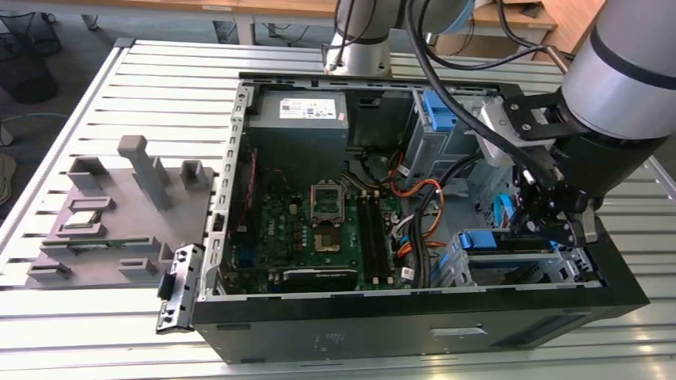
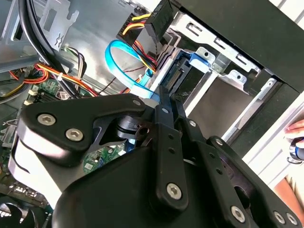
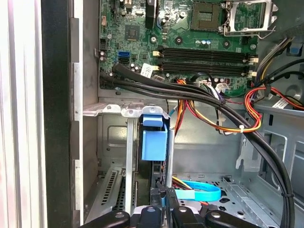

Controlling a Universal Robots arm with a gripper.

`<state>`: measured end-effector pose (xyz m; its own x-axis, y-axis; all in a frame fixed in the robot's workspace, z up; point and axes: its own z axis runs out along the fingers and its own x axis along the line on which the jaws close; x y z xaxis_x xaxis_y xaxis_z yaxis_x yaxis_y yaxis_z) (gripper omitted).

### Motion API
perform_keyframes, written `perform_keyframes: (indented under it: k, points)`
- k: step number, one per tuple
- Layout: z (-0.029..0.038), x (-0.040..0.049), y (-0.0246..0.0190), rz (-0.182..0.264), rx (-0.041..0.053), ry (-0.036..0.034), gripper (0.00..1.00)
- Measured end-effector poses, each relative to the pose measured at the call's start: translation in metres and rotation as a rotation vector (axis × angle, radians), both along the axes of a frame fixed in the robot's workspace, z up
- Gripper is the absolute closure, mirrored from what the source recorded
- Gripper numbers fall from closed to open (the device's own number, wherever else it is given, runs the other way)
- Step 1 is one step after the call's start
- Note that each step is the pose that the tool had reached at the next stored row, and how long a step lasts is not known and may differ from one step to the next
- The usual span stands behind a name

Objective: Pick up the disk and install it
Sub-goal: 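Insert the first disk wire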

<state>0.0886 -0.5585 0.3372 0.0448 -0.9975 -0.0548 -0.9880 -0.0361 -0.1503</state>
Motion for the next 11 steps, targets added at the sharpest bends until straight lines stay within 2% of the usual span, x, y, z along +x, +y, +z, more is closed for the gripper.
perform_keyframes:
  k: [6,11]
  points:
    - [-0.0017,-0.0008,0.0000,0.006,-0.0002,-0.0101,0.84]
    - [-0.0021,-0.0025,0.0000,0.007,0.0000,-0.0126,0.84]
